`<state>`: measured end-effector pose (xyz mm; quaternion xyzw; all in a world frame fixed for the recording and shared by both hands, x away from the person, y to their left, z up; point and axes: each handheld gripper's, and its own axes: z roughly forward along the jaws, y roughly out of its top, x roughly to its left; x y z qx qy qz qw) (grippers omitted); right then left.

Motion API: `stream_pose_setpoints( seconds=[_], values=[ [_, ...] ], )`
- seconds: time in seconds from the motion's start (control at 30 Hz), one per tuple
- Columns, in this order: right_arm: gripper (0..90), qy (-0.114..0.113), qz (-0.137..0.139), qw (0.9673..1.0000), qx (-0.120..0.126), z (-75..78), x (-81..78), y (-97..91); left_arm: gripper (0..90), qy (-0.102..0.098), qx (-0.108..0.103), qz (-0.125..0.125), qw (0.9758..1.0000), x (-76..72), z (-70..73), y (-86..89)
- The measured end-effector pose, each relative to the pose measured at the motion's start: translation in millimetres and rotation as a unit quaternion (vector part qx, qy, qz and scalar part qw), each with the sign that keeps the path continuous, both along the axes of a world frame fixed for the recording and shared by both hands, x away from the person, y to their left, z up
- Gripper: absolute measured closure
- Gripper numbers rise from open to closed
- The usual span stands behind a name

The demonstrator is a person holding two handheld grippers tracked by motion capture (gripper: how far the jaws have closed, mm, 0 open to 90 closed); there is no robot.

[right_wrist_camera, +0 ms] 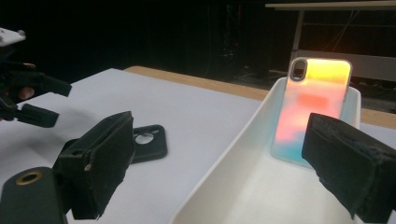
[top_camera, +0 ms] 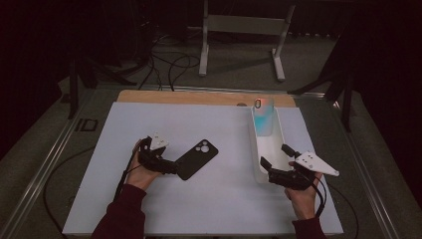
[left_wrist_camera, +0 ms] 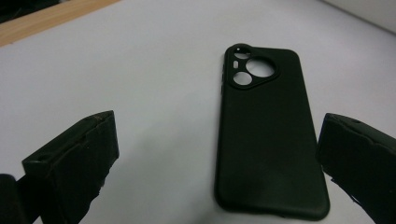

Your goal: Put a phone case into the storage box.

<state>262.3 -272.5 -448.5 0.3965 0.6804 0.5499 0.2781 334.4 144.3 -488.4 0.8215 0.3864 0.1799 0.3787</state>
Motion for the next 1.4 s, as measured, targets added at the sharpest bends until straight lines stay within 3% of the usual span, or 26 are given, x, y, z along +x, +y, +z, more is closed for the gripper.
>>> stream_pose_setpoints(
  seconds=[0.33,1.17,1.4],
  values=[
    [9.1,-0.001,-0.001,1.0,0.001,0.3,-0.2,-0.8,0.0,0.028,0.012,-0.014,0.9994,6.8,-11.7,-14.0],
    [9.2,0.002,0.001,1.0,0.001,-0.2,-0.1,-0.9,0.0,0.059,0.017,-0.033,0.9976,11.2,-33.6,-37.7],
    [9.2,0.001,0.0,1.0,0.001,0.2,-0.3,-1.2,0.0,0.065,0.028,-0.04,0.9967,11.2,-37.9,-43.8]
  ],
)
